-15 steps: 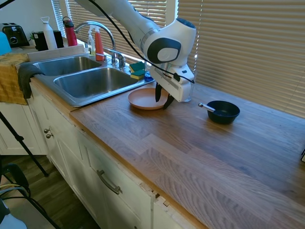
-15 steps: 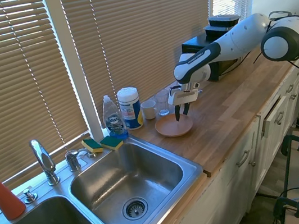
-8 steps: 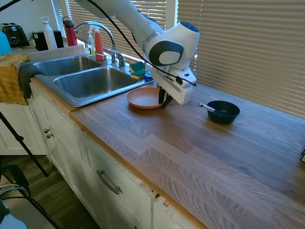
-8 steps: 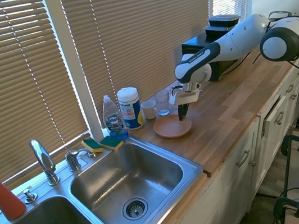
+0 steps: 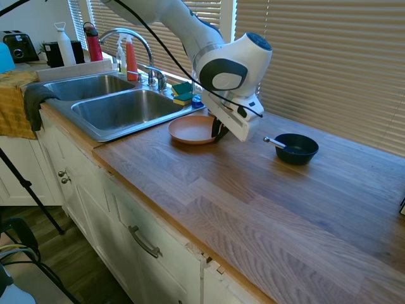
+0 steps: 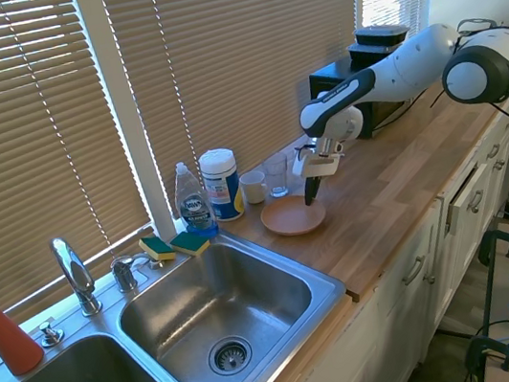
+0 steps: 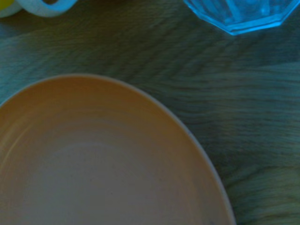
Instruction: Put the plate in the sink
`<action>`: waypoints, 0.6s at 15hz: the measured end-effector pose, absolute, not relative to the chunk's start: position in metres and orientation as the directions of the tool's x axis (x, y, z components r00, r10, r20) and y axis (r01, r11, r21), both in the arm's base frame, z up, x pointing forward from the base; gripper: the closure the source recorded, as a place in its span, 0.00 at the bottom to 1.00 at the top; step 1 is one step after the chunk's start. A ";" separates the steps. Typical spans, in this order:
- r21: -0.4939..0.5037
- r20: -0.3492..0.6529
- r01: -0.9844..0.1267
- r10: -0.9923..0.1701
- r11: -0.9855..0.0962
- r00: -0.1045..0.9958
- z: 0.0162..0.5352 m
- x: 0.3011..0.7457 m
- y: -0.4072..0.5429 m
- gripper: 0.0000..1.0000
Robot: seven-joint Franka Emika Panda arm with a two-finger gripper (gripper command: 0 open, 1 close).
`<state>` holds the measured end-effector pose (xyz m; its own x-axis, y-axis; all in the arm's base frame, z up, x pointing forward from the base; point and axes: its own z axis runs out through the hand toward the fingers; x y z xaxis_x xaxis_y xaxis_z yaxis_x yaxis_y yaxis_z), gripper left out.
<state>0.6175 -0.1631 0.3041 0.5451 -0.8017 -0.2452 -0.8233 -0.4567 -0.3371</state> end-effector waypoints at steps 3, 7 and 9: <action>-0.359 -0.245 -0.802 -0.781 -0.477 0.574 0.306 0.614 -0.160 1.00; -0.372 -0.241 -0.778 -0.757 -0.506 0.607 0.325 0.599 -0.134 1.00; -0.381 -0.227 -0.756 -0.739 -0.533 0.635 0.342 0.595 -0.114 1.00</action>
